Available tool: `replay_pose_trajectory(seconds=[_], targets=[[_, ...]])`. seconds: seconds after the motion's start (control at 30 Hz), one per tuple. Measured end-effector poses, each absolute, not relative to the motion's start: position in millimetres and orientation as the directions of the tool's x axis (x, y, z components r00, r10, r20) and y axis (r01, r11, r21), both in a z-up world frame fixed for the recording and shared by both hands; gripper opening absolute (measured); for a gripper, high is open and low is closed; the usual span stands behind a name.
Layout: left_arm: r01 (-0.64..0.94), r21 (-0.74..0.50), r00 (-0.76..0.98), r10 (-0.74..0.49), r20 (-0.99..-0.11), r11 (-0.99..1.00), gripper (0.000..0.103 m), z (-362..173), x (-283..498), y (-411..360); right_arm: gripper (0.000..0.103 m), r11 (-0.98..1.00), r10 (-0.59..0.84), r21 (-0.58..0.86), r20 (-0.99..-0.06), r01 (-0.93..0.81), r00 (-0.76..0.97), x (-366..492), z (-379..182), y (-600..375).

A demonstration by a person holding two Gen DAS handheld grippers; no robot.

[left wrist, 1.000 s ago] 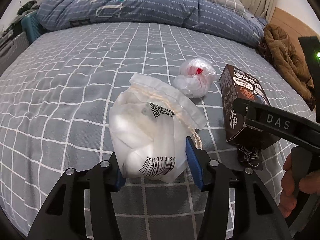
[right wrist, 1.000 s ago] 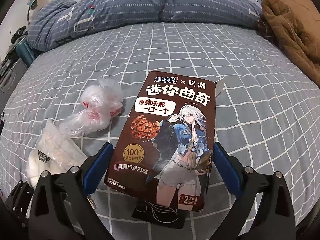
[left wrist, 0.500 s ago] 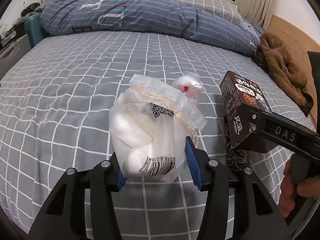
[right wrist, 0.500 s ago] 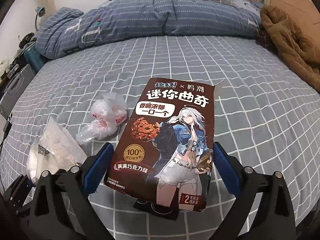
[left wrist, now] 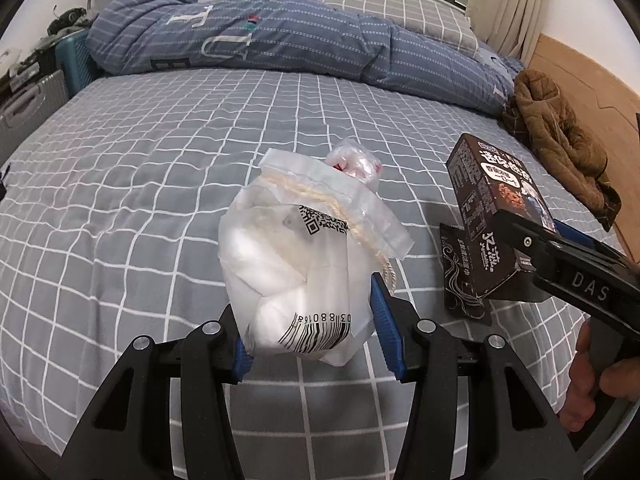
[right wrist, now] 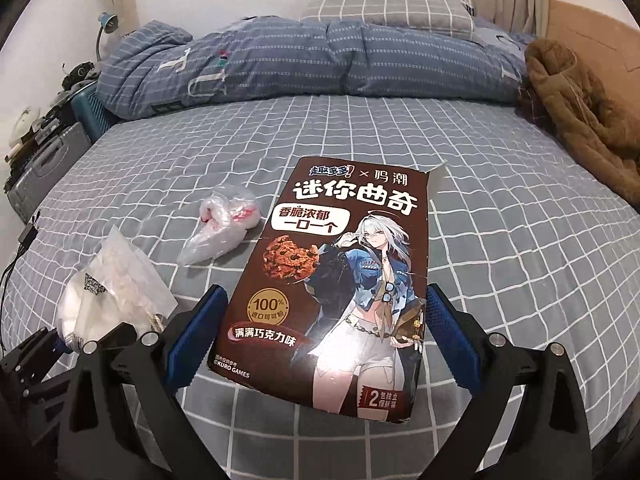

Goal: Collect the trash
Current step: 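Lift the white bag and cookie box and carry both over the black bin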

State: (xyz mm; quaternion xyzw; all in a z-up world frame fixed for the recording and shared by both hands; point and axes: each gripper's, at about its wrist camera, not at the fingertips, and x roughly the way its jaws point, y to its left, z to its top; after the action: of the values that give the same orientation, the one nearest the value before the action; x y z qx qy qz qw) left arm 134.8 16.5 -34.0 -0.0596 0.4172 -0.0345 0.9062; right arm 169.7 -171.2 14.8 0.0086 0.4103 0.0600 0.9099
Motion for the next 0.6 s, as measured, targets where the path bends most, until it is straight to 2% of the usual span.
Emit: replay_pose_trajectory(seconds=[0.6], targets=[[0.024,-0.148,0.67,-0.126,-0.732,0.989,0.049,-18.9,95.2,2.3,0.093,0.99,0.131,0.049,-0.7,-0.135,0.702,112.1,39.0,-187.3]])
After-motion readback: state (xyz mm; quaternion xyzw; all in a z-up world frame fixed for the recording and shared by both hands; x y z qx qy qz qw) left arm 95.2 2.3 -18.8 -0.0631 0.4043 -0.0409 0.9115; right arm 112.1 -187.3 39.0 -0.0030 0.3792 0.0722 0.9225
